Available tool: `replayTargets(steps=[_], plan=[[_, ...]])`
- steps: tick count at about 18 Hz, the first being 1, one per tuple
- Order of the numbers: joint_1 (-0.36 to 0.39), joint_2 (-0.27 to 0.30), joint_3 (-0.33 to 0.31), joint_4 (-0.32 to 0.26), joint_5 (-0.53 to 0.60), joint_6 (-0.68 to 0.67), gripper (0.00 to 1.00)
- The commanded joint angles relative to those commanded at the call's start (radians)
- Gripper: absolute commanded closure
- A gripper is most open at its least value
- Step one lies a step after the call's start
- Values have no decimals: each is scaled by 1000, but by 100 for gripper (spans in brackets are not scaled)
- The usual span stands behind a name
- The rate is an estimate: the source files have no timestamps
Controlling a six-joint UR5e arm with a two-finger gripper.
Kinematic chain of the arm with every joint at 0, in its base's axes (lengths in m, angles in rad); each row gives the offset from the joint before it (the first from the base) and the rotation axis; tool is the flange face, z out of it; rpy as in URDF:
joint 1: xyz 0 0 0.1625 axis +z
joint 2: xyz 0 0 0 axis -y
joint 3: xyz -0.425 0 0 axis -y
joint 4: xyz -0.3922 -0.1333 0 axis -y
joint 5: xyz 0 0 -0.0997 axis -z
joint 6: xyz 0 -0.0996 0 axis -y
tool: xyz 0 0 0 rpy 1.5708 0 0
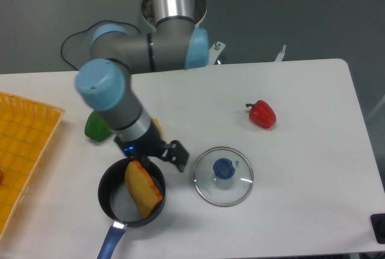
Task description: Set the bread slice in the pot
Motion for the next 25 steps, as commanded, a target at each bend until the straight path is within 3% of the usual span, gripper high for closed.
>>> replayTargets(steps=[8, 19, 25], plan=[[140, 58, -18, -8, -86, 437, 0], [299, 109, -72, -9, -141, 689, 0], [318, 130, -80, -11, -195, 741, 0]])
